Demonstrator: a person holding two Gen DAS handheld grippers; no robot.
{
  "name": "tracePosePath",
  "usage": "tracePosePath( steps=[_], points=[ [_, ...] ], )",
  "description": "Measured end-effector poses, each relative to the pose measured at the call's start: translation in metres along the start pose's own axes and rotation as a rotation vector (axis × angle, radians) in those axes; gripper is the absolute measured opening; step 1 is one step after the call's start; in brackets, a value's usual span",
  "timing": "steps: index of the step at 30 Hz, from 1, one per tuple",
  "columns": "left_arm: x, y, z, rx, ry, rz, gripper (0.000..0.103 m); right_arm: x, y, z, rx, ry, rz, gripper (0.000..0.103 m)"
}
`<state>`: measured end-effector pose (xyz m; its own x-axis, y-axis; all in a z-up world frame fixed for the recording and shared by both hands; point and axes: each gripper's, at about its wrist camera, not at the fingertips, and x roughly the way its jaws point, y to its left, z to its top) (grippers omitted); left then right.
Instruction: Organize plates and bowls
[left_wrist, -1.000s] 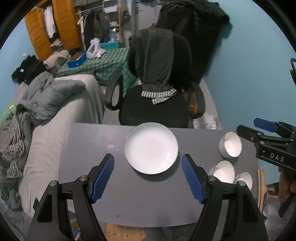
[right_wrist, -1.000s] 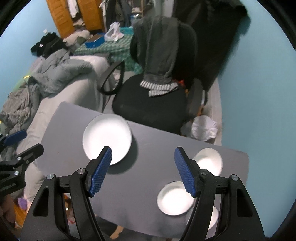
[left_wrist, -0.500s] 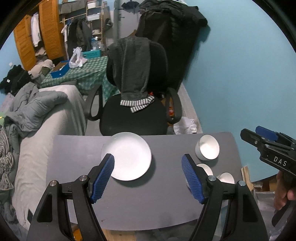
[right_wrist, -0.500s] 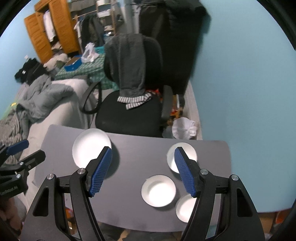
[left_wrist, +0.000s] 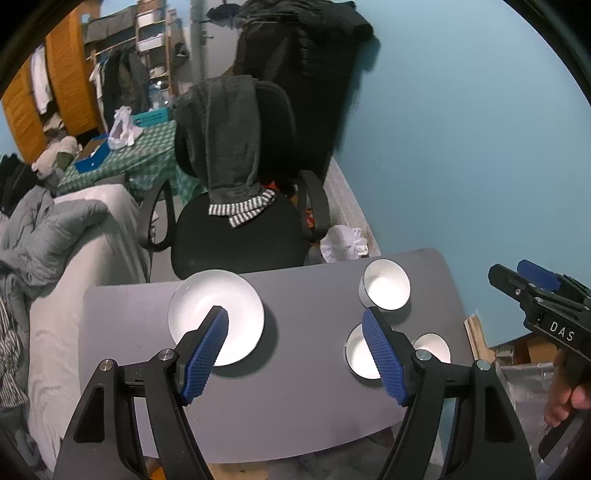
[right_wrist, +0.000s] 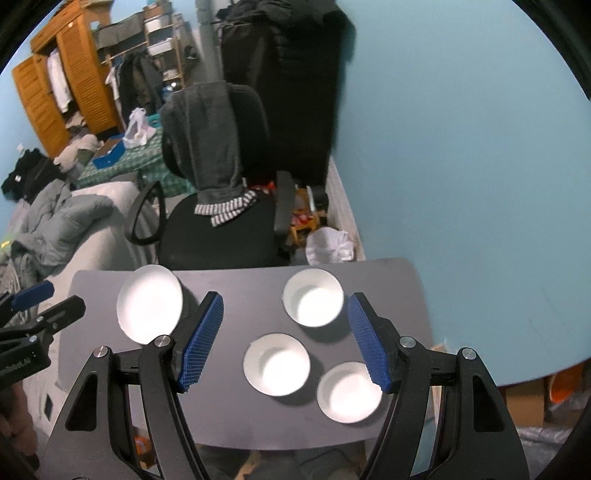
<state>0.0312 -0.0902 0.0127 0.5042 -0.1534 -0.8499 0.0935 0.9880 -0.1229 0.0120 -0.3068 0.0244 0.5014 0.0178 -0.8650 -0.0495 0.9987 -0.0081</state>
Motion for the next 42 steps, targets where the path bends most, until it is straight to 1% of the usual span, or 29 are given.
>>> tracePosePath(
  steps=[5, 8, 11, 20, 26, 37, 42],
  points=[
    [0.003, -0.019, 0.002, 0.034, 0.003, -0.01, 0.076, -0.003, -0.016, -0.007, 0.028, 0.007, -0.02, 0.07],
    [0.007, -0.03, 0.003, 0.054, 0.01, -0.012, 0.079, -0.006, -0.027, -0.011, 0.04, 0.01, -0.033, 0.07],
    [0.01, -0.041, 0.005, 0.067, 0.013, -0.015, 0.079, -0.006, -0.038, -0.015, 0.052, 0.015, -0.048, 0.07],
    [0.022, -0.069, 0.004, 0.074, 0.034, -0.012, 0.079, -0.003, -0.058, -0.026, 0.06, 0.045, -0.046, 0.07],
    [0.029, -0.075, 0.004, 0.041, 0.064, -0.012, 0.079, 0.004, -0.069, -0.026, 0.054, 0.07, -0.031, 0.07],
    [0.035, -0.075, 0.0, 0.032, 0.078, 0.018, 0.079, 0.02, -0.075, -0.024, 0.05, 0.107, 0.022, 0.07],
    [0.042, -0.071, 0.002, 0.031, 0.087, 0.034, 0.079, 0.03, -0.074, -0.022, 0.044, 0.122, 0.028, 0.07]
  ],
)
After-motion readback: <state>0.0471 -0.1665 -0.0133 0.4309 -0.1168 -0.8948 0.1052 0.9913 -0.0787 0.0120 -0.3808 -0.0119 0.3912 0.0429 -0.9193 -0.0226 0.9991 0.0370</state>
